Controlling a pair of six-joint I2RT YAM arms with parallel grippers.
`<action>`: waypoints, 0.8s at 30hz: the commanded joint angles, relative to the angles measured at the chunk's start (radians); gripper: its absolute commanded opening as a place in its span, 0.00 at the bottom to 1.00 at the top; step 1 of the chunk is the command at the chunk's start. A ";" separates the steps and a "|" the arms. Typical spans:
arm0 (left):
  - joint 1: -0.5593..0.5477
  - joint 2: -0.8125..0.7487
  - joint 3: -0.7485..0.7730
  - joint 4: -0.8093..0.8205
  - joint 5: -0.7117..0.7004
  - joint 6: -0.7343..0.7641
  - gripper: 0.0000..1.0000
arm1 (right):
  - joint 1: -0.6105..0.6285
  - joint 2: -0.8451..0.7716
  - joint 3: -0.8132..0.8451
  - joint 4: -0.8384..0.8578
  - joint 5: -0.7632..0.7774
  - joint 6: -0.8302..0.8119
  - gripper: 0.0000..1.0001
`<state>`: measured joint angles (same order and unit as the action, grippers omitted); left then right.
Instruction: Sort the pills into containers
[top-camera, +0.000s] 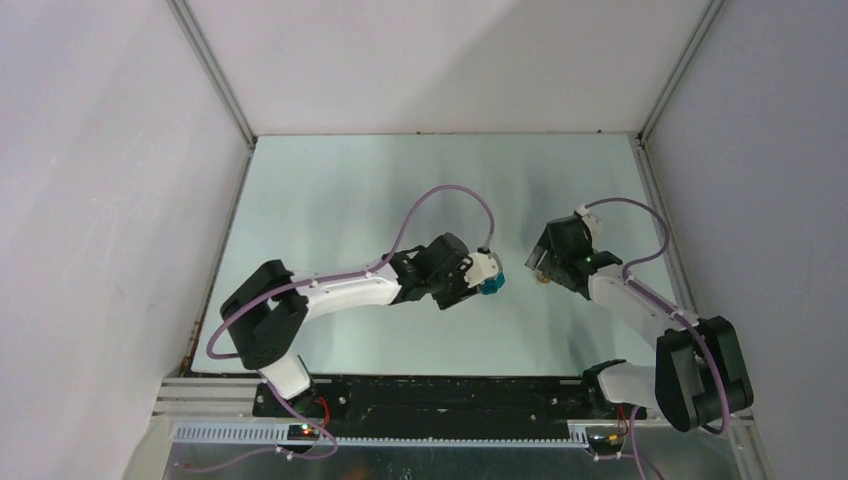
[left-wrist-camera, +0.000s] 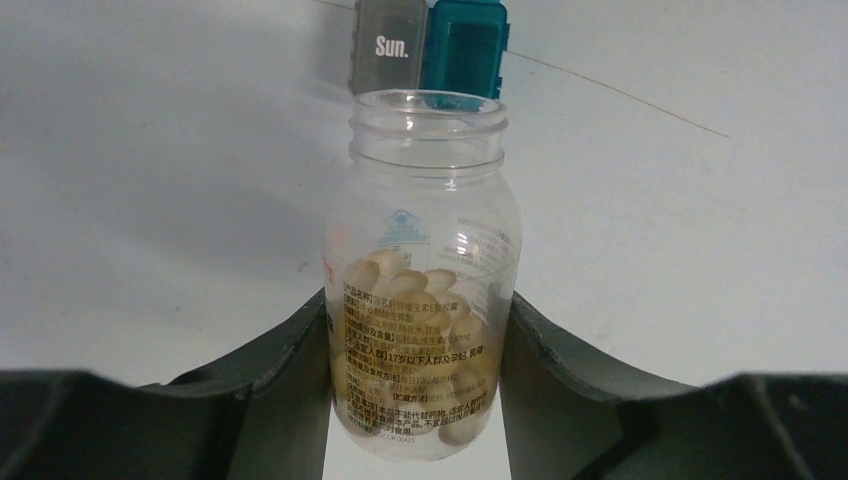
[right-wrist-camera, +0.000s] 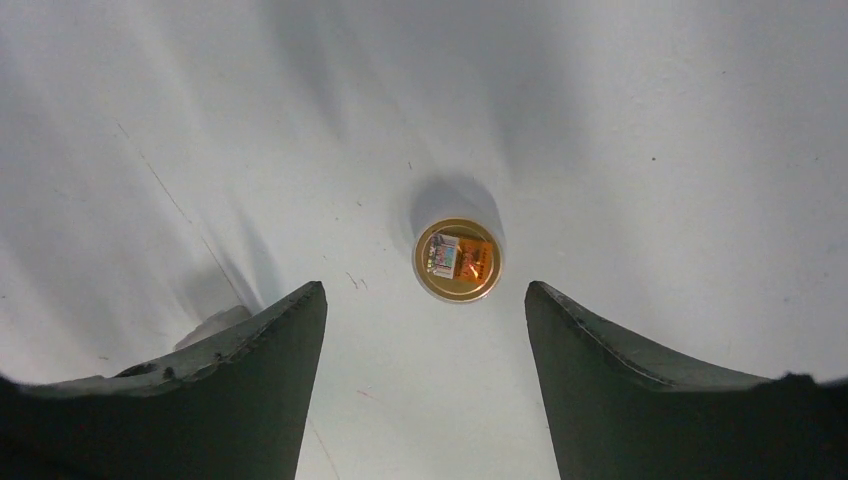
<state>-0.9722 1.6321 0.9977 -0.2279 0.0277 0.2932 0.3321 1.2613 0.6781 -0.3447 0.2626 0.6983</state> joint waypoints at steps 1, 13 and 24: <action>-0.029 0.049 0.098 -0.085 -0.117 0.093 0.00 | -0.016 -0.041 -0.002 -0.029 -0.007 -0.015 0.78; -0.081 0.159 0.232 -0.211 -0.293 0.130 0.00 | -0.104 -0.140 -0.080 -0.042 0.019 0.029 0.79; -0.131 0.261 0.344 -0.281 -0.385 0.107 0.00 | -0.170 -0.212 -0.131 -0.055 0.011 0.040 0.76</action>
<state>-1.0851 1.8809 1.2671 -0.4854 -0.2825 0.4011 0.1722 1.0859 0.5617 -0.3992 0.2565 0.7258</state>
